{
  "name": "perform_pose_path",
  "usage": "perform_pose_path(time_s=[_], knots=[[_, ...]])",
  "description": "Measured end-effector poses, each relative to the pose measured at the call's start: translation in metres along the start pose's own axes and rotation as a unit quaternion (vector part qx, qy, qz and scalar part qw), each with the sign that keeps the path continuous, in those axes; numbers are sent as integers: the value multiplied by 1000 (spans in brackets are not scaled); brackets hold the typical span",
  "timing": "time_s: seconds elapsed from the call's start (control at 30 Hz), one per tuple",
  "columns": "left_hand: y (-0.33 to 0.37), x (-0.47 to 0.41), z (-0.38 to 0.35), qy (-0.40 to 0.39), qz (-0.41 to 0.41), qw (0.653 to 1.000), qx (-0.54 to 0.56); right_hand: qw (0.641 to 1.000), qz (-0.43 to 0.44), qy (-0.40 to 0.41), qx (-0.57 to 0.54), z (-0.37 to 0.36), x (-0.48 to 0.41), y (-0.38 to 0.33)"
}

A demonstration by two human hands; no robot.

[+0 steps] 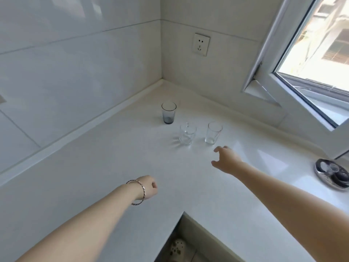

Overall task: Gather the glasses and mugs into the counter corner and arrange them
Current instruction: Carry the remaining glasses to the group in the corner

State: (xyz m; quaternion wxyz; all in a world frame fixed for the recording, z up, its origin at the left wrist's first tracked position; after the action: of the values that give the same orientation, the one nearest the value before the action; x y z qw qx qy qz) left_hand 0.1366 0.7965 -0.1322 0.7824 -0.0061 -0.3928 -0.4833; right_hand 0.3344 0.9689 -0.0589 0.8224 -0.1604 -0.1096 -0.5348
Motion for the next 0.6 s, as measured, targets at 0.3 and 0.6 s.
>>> perform_pose_path(time_s=[0.3,0.6], knots=[[18,-125,53,-10,4,1000,-6,998,-51,10,27,47,-137,17],[16,-177,61,-30,3,1000,3,996,-13,-64,59,22,-196,16]])
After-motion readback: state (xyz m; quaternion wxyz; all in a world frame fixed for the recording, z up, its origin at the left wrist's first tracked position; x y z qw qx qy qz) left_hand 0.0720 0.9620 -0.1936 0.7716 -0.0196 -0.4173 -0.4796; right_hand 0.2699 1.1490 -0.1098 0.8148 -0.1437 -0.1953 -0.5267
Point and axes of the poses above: each hand's wrist, its own x-axis away from the middle knuckle, its own z-axis out of the back of the hand, y = z × x, the point moved 8 cm from there along -x, towards the middle knuckle, and after that the axes turned 6 degrees about x, right-handed, at the moved point
